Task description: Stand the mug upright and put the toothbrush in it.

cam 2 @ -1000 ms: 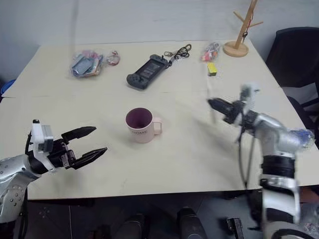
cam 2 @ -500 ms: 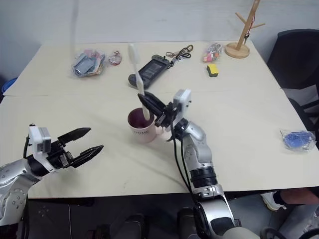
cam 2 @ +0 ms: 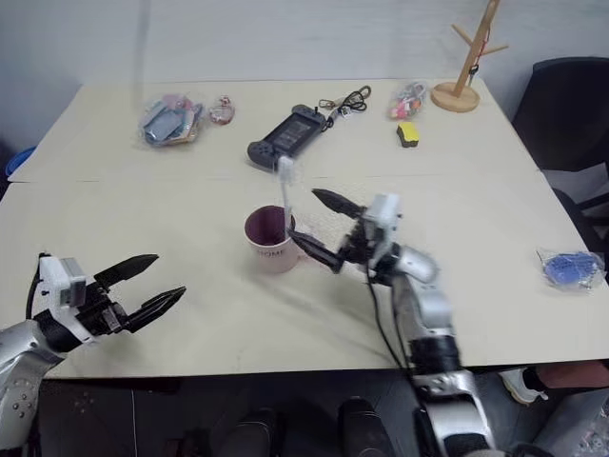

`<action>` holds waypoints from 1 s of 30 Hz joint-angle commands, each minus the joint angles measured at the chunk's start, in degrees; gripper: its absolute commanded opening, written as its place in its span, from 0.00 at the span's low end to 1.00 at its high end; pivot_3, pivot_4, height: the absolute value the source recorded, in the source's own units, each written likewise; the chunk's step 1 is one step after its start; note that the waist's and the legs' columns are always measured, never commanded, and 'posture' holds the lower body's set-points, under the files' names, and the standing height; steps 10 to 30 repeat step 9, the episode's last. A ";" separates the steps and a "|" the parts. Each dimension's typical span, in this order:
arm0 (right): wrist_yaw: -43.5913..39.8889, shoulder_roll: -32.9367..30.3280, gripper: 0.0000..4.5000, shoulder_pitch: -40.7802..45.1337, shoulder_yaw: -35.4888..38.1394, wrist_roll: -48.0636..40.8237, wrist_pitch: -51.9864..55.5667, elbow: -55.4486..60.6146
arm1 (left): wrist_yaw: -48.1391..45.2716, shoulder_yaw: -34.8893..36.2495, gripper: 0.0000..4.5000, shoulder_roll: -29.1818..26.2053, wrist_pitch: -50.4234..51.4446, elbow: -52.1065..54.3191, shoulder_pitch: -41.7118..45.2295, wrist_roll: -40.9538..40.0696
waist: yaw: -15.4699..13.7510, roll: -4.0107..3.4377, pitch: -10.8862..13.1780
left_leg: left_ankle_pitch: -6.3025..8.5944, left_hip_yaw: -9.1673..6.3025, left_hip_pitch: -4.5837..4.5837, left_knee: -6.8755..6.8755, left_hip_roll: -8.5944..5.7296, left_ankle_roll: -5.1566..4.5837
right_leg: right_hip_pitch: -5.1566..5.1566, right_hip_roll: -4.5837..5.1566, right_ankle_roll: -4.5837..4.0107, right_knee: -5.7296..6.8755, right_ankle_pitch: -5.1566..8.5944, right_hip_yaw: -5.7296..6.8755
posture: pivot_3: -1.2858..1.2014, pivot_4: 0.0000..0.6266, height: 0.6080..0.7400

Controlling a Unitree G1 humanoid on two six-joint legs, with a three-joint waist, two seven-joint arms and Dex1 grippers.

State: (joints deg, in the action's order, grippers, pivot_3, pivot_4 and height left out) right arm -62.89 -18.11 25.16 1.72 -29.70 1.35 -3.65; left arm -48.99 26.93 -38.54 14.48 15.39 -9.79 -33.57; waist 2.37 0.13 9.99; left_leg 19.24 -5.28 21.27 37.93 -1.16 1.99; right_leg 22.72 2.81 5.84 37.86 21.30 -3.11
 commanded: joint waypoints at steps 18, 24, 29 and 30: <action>-15.83 -23.91 0.99 -15.31 12.96 1.69 -10.36 -8.03 | -0.65 3.36 1.00 -0.57 -10.43 -1.97 -9.80 9.79 | -0.58 0.05 0.02 | 0.23 0.22 -0.23 0.01 0.06 -0.42 | -0.20 -0.06 0.00 -0.09 0.00 -0.17 | 0.52 0.24 1.00; -15.83 -23.91 0.99 -15.31 12.96 1.69 -10.36 -8.03 | -0.65 3.36 1.00 -0.57 -10.43 -1.97 -9.80 9.79 | -0.58 0.05 0.02 | 0.23 0.22 -0.23 0.01 0.06 -0.42 | -0.20 -0.06 0.00 -0.09 0.00 -0.17 | 0.52 0.24 1.00; -15.83 -23.91 0.99 -15.31 12.96 1.69 -10.36 -8.03 | -0.65 3.36 1.00 -0.57 -10.43 -1.97 -9.80 9.79 | -0.58 0.05 0.02 | 0.23 0.22 -0.23 0.01 0.06 -0.42 | -0.20 -0.06 0.00 -0.09 0.00 -0.17 | 0.52 0.24 1.00; -15.83 -23.91 0.99 -15.31 12.96 1.69 -10.36 -8.03 | -0.65 3.36 1.00 -0.57 -10.43 -1.97 -9.80 9.79 | -0.58 0.05 0.02 | 0.23 0.22 -0.23 0.01 0.06 -0.42 | -0.20 -0.06 0.00 -0.09 0.00 -0.17 | 0.52 0.24 1.00</action>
